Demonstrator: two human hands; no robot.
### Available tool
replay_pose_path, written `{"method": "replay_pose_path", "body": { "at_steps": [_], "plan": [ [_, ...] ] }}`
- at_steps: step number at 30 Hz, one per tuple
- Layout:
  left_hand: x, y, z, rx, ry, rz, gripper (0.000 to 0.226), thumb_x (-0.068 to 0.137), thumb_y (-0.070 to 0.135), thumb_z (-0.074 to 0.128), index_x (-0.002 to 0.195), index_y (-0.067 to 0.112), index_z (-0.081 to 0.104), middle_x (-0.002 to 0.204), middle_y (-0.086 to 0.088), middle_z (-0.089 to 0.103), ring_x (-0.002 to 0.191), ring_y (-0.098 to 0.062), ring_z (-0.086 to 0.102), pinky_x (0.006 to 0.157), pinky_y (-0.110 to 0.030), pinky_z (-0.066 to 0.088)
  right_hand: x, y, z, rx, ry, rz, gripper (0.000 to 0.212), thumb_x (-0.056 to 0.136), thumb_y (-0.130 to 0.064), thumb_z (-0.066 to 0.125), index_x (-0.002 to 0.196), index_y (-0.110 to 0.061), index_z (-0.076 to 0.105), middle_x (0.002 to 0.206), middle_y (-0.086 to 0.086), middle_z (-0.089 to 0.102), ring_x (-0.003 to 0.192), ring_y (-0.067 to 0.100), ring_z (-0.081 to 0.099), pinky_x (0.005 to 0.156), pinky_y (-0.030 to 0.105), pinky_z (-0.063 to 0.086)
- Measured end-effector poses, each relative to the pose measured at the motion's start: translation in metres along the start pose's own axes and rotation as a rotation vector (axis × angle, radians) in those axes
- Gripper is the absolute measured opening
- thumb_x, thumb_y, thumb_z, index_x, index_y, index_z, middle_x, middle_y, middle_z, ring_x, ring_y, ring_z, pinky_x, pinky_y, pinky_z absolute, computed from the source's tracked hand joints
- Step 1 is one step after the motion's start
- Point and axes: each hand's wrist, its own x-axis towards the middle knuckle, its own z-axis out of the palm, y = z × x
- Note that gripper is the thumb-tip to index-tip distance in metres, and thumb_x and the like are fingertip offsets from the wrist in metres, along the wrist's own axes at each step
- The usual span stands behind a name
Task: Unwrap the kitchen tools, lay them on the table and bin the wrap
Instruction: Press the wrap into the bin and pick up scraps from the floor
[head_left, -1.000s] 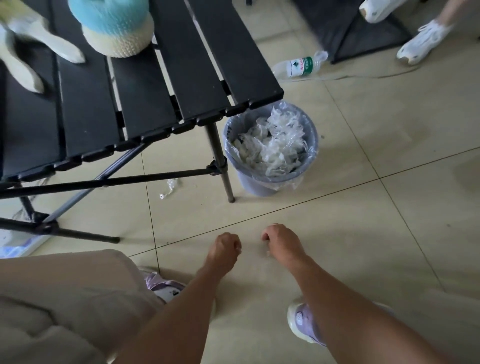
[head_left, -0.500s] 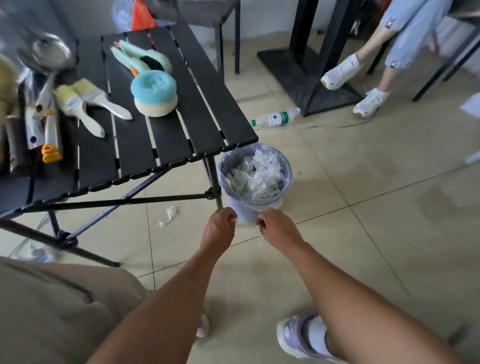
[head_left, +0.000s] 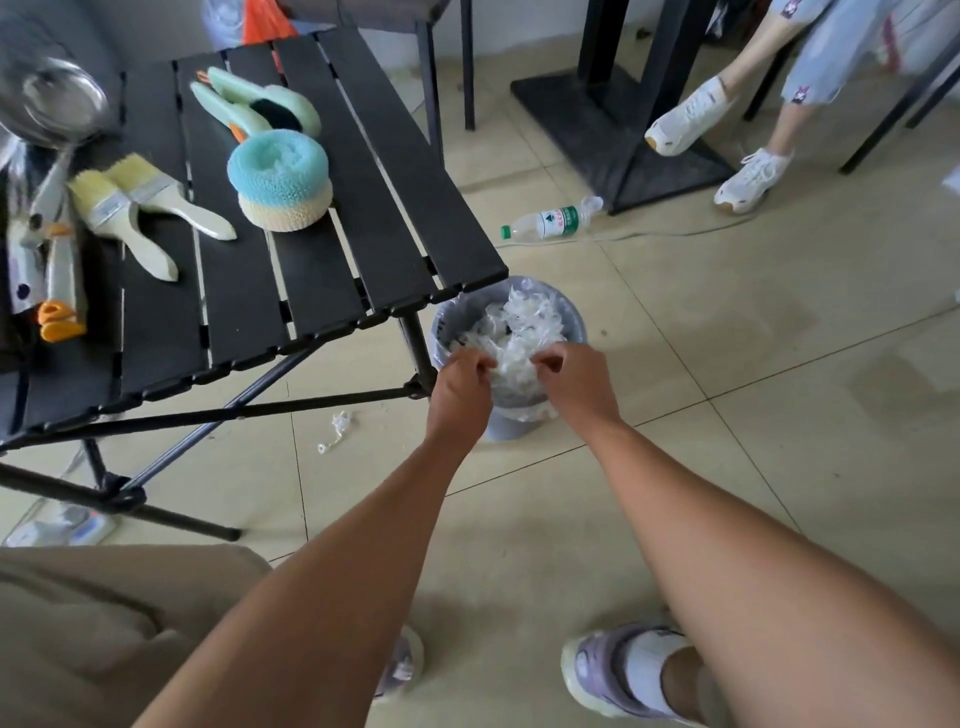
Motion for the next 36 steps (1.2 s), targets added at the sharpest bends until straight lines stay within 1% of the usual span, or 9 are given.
{"method": "replay_pose_path", "body": {
  "at_steps": [3, 5, 8, 11, 17, 20, 24, 29, 36],
  "plan": [
    [0.004, -0.003, 0.009, 0.017, -0.005, 0.014, 0.029, 0.098, -0.004, 0.054, 0.117, 0.009, 0.071, 0.123, -0.004, 0.070, 0.110, -0.024, 0.068, 0.092, -0.040, 0.058, 0.011, 0.002, -0.001, -0.025, 0.028, -0.029, 0.021, 0.095, -0.001, 0.066, 0.108, -0.005, 0.081, 0.108, 0.008, 0.081, 0.101, 0.023, 0.074, 0.093, 0.033, 0.055],
    [0.004, -0.003, 0.012, 0.023, -0.014, 0.028, 0.037, 0.094, -0.009, 0.051, 0.118, 0.010, 0.071, 0.128, -0.002, 0.069, 0.113, -0.025, 0.067, 0.092, -0.040, 0.059, 0.016, 0.004, -0.001, -0.052, 0.046, -0.029, 0.024, 0.095, 0.000, 0.061, 0.111, -0.003, 0.079, 0.111, 0.011, 0.079, 0.105, 0.028, 0.073, 0.096, 0.042, 0.055],
    [0.002, -0.004, 0.013, 0.020, -0.018, 0.049, 0.041, 0.090, -0.011, 0.049, 0.117, 0.009, 0.071, 0.132, -0.003, 0.067, 0.116, -0.026, 0.066, 0.092, -0.041, 0.059, 0.019, 0.006, -0.001, -0.114, 0.020, -0.004, 0.028, 0.098, -0.003, 0.058, 0.120, -0.005, 0.076, 0.120, 0.011, 0.076, 0.113, 0.029, 0.070, 0.098, 0.046, 0.054],
    [-0.003, -0.003, 0.012, 0.007, -0.032, 0.039, 0.042, 0.088, -0.010, 0.049, 0.118, 0.010, 0.071, 0.132, -0.004, 0.066, 0.119, -0.024, 0.064, 0.096, -0.041, 0.057, 0.014, 0.007, -0.003, -0.150, -0.049, 0.012, 0.034, 0.100, -0.006, 0.058, 0.131, -0.012, 0.073, 0.130, 0.008, 0.074, 0.119, 0.027, 0.069, 0.101, 0.043, 0.054],
    [-0.023, -0.004, -0.011, 0.009, -0.011, 0.046, 0.039, 0.087, -0.010, 0.051, 0.113, 0.010, 0.072, 0.120, -0.005, 0.069, 0.108, -0.026, 0.066, 0.090, -0.042, 0.057, -0.012, -0.011, -0.010, -0.239, -0.158, -0.046, 0.037, 0.099, -0.009, 0.061, 0.132, -0.022, 0.071, 0.139, 0.002, 0.067, 0.121, 0.025, 0.066, 0.100, 0.040, 0.054],
    [-0.042, -0.006, -0.027, 0.034, -0.006, 0.017, 0.038, 0.088, -0.011, 0.051, 0.112, 0.010, 0.073, 0.117, -0.006, 0.069, 0.109, -0.028, 0.067, 0.091, -0.044, 0.056, -0.028, -0.032, -0.012, -0.327, -0.207, -0.093, 0.030, 0.099, -0.011, 0.064, 0.126, -0.022, 0.071, 0.133, 0.004, 0.066, 0.119, 0.026, 0.064, 0.096, 0.041, 0.055],
    [-0.082, -0.023, -0.048, 0.145, -0.104, -0.057, 0.037, 0.095, -0.003, 0.049, 0.118, 0.016, 0.070, 0.127, 0.000, 0.065, 0.108, -0.024, 0.067, 0.091, -0.045, 0.056, -0.053, -0.062, -0.001, -0.386, -0.324, -0.134, 0.027, 0.099, -0.011, 0.059, 0.118, -0.022, 0.074, 0.118, 0.004, 0.075, 0.106, 0.026, 0.070, 0.086, 0.034, 0.054],
    [-0.109, -0.056, -0.080, 0.219, -0.178, -0.171, 0.041, 0.093, 0.002, 0.055, 0.132, 0.014, 0.060, 0.135, -0.004, 0.054, 0.109, -0.030, 0.067, 0.093, -0.047, 0.056, -0.077, -0.088, 0.040, -0.426, -0.455, -0.173, 0.028, 0.097, -0.011, 0.057, 0.117, -0.024, 0.072, 0.109, -0.001, 0.072, 0.102, 0.024, 0.070, 0.080, 0.035, 0.053],
    [-0.109, -0.131, -0.118, 0.299, -0.178, -0.340, 0.049, 0.093, 0.004, 0.062, 0.140, 0.002, 0.050, 0.143, -0.017, 0.045, 0.121, -0.040, 0.059, 0.090, -0.037, 0.047, -0.096, -0.108, 0.127, -0.430, -0.620, -0.192, 0.048, 0.096, -0.011, 0.059, 0.143, -0.017, 0.060, 0.140, 0.011, 0.062, 0.123, 0.032, 0.063, 0.094, 0.036, 0.049]
  ]
}}
